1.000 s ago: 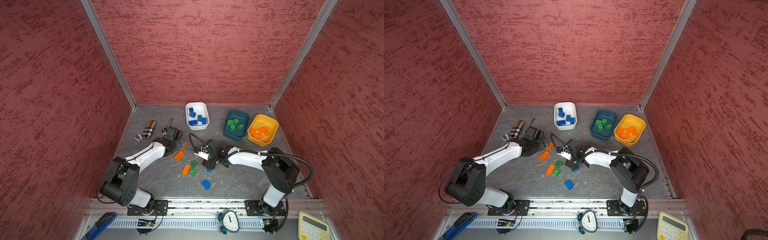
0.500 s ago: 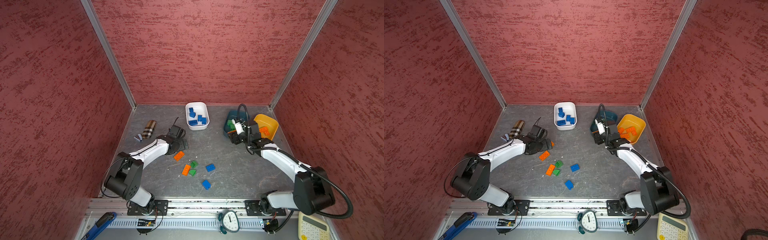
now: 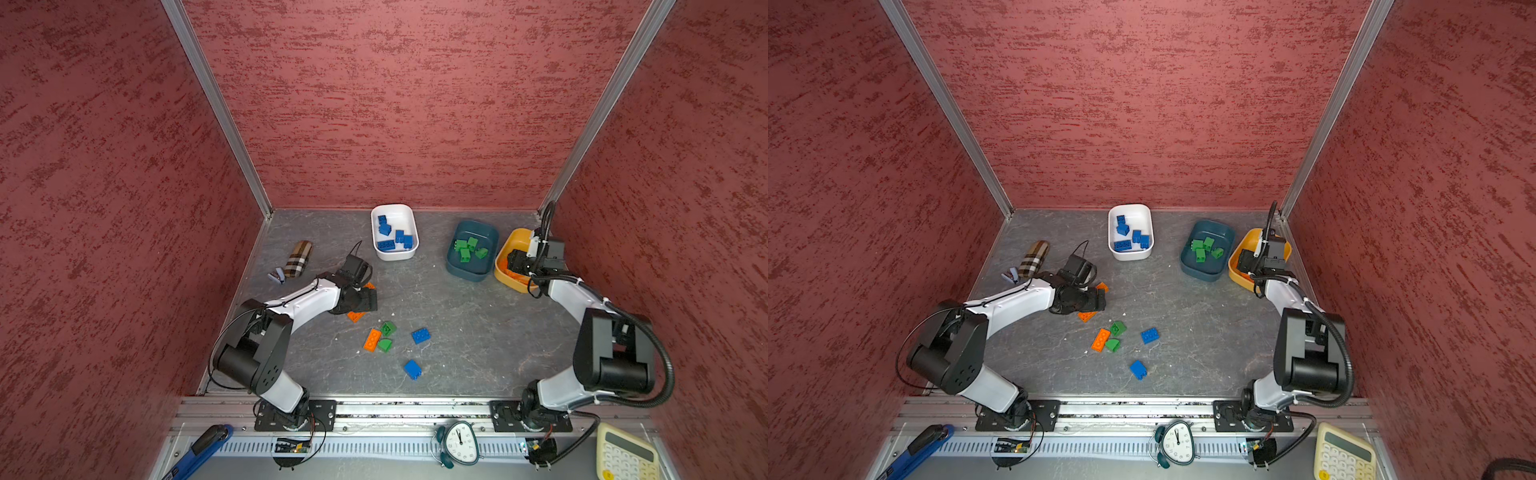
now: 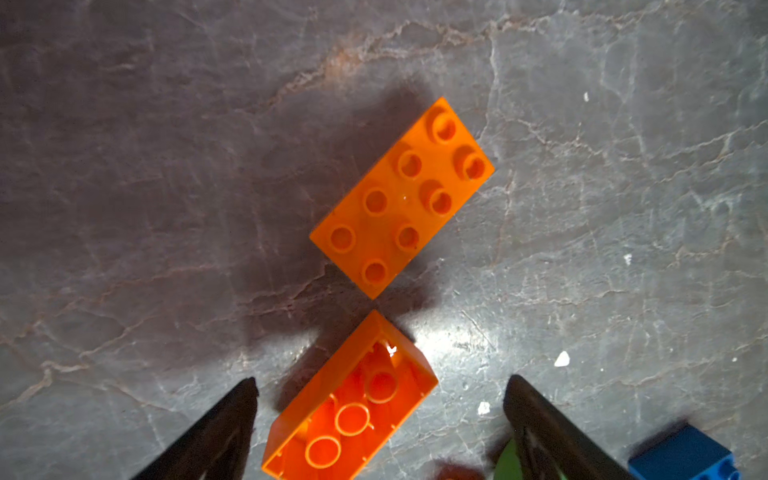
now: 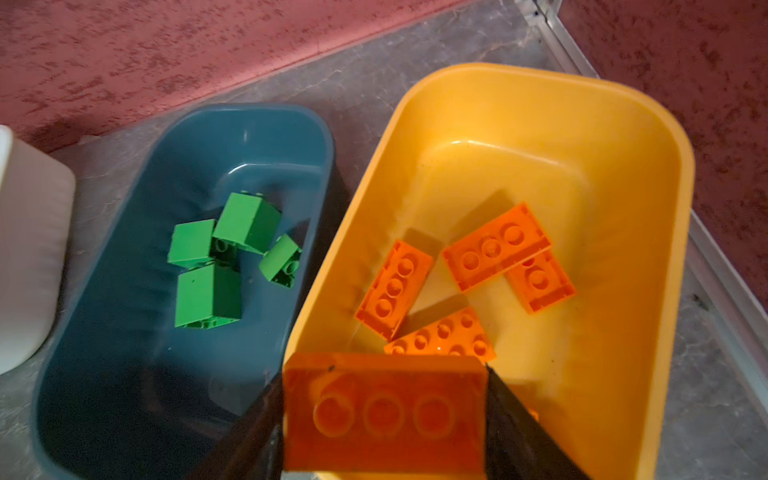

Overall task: Sort the legos into containers by color
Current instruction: 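Drop the orange brick in the yellow tub while left grasps another, then lift the orange brick with the left gripper toward the right gripper while the right returns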

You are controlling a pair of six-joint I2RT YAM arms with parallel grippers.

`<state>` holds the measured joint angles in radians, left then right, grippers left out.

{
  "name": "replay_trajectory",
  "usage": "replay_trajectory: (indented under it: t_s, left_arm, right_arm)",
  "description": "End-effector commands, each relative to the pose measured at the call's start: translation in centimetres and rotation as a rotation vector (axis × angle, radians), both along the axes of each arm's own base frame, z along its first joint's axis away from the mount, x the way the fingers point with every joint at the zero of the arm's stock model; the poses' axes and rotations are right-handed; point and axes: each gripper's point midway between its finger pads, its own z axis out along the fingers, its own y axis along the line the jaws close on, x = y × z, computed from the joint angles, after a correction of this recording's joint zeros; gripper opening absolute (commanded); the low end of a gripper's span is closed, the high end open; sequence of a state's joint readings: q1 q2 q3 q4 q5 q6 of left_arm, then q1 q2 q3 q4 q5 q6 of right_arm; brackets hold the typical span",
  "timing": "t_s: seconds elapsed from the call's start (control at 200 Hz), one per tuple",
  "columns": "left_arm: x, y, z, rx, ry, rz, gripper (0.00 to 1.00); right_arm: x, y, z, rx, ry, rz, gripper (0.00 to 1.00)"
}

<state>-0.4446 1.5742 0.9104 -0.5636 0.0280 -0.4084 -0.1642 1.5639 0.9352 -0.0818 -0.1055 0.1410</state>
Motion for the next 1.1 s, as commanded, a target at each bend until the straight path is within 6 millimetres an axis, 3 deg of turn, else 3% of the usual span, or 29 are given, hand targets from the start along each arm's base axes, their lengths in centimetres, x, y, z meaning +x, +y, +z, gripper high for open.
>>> replay_trajectory:
  t_s: [0.0,0.125,0.22,0.476,0.516,0.711,0.917,0.987,1.097]
  left_arm:
    - [-1.1,-0.2,-0.7,0.005,0.039,-0.039,0.90]
    - [-2.2,-0.3,-1.1,0.023,0.066,-0.063,0.81]
    - [-2.8,-0.2,-1.4,0.058,0.078,-0.072,0.73]
    - [-3.1,-0.2,-2.4,0.138,0.098,-0.104,0.59]
    - [-3.1,-0.1,-2.6,0.163,0.100,-0.103,0.56]
    - [-3.2,-0.6,-3.1,0.227,0.096,-0.135,0.44]
    - [-3.0,-0.8,-3.0,0.232,0.073,-0.147,0.31]
    - [-2.7,-1.1,-2.5,0.215,0.051,-0.151,0.27]
    - [-2.3,-2.5,-1.2,0.146,0.004,-0.181,0.21]
  right_arm:
    - [1.1,-1.0,1.1,-0.008,0.004,-0.048,0.65]
    - [1.1,-0.8,2.3,-0.005,-0.042,-0.036,0.90]
    - [0.8,-0.4,3.1,-0.002,-0.066,-0.027,0.99]
    - [0.1,-1.6,5.3,0.018,-0.136,-0.136,0.99]
    - [-0.2,-1.5,6.6,0.023,-0.160,-0.142,0.99]
    - [-0.9,-0.6,9.1,0.046,-0.284,-0.106,0.99]
    - [-1.1,0.1,9.6,0.085,-0.322,-0.083,0.99]
    - [-1.0,1.1,9.7,0.110,-0.346,-0.032,0.99]
    - [-1.5,4.2,10.6,0.198,-0.428,0.128,0.99]
